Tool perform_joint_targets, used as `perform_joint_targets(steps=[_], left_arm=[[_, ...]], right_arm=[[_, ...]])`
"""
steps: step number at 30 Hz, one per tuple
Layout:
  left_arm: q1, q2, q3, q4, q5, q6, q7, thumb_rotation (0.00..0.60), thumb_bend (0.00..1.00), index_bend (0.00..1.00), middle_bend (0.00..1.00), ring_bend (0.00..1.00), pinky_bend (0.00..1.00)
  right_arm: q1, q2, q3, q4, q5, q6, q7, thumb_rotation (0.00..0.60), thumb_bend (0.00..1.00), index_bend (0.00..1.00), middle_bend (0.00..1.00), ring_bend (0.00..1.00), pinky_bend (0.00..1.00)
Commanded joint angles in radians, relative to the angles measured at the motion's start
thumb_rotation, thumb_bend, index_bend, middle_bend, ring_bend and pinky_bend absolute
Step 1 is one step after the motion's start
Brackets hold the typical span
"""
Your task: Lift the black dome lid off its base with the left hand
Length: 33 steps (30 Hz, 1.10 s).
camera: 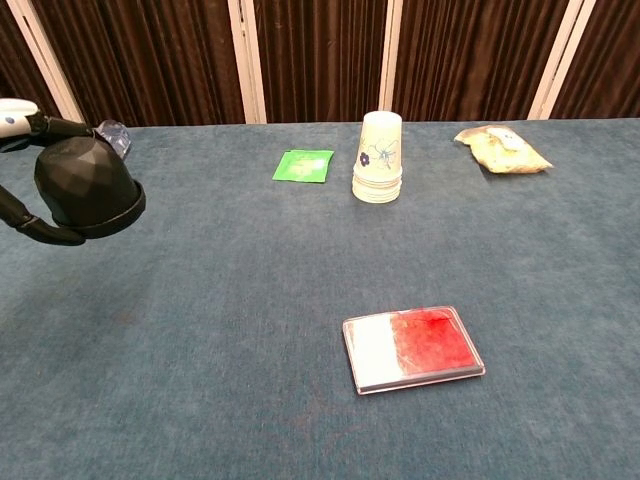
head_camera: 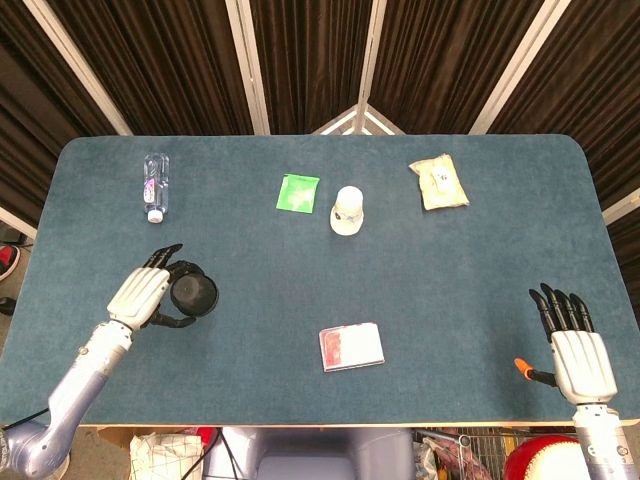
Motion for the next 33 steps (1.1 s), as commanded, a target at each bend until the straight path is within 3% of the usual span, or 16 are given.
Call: perform_joint_targets(steps=[1,13,23,33], left_arm=[[-0.015,-0.063,0.0,0.087,-0.025,0.009,0.033,0.6,0.35,0.55,0.38,0.0,0.0],[-0.072,-0.246,0.008,0.288,-0.059,-0.049,0.004,0.6,0.34,0.53,0.36,0.0,0.0],[-0.096,-0.297,0.013,0.307,-0.052,-0.049,0.026,0.6,0.28,0.48,0.29,0.0,0.0],[-0.112,-0.294,0.028,0.298,-0.115,-0.096,0.098,0.6,0.27,0.44,0.22,0.0,0.0]], right_arm=[[0.003,-0.002,0.002,0.003,0.007,-0.007,-0.001,0.6,0.15,0.04,0.02,0.03,0.05],[0.01,-0.007,0.008,0.007,0.019,-0.018,-0.007,0.6,0.15,0.04,0.02,0.03,0.05],[0.006,-0.002,0.005,0.014,0.016,-0.014,0.009,0.6,0.15,0.04,0.02,0.03,0.05],[0.003,-0.001,0.003,0.015,0.011,-0.007,0.013,0.6,0.15,0.04,0.02,0.03,0.05]])
